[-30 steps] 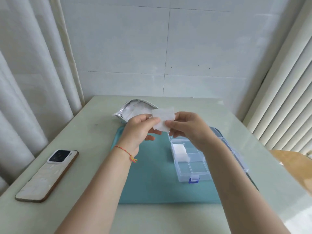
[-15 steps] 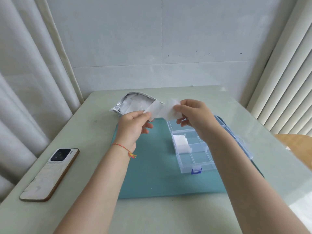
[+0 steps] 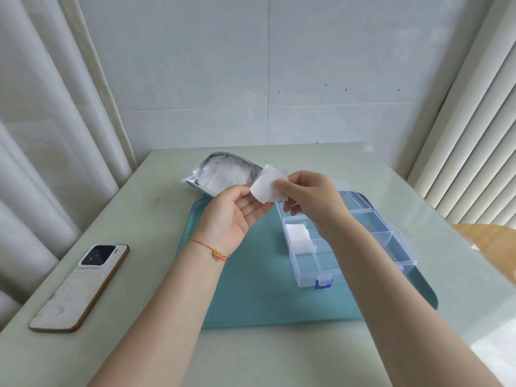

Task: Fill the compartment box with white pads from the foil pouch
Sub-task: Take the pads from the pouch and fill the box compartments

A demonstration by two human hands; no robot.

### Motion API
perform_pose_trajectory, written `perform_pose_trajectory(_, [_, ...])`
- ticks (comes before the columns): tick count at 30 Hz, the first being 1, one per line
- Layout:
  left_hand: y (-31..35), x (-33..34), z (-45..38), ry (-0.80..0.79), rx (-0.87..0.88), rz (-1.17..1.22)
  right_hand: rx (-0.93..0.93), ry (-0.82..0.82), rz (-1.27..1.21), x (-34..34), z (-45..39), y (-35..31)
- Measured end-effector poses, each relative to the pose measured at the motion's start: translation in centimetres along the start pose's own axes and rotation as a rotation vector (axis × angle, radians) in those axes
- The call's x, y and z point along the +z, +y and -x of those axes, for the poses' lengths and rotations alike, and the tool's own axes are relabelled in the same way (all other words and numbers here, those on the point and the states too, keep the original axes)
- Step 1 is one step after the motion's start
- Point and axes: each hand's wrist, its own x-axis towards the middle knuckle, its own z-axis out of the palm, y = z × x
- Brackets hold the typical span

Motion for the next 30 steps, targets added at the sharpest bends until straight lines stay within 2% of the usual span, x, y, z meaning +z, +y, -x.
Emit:
perform_pose_trajectory(15, [-0.8, -0.3, -0.3, 0.045, 0.098, -0.272, -0.03, -0.011, 0.105, -0.4, -0.1, 0.0])
perform_pose_trajectory(20, [-0.6, -1.0, -0.7, 0.186, 0.141, -0.239, -0.015, 0.063, 0.075, -0.9, -0.4, 0.1])
perform_pose_trajectory(23, [-0.6, -1.5, -0.9, 0.254, 0.135, -0.189, 0.016, 0.037, -0.079, -0.8, -0.4, 0.0])
perform_pose_trajectory(27, [-1.1, -0.8, -0.6, 0.102, 0.088, -0.194, 0.057, -0.036, -0.178, 0.3, 0.0, 0.2])
perform_pose_trajectory(30, [-1.2, -0.2, -0.4, 0.009, 0.052, -0.183, 0.063, -0.004, -0.137, 0.7, 0.1, 0.4])
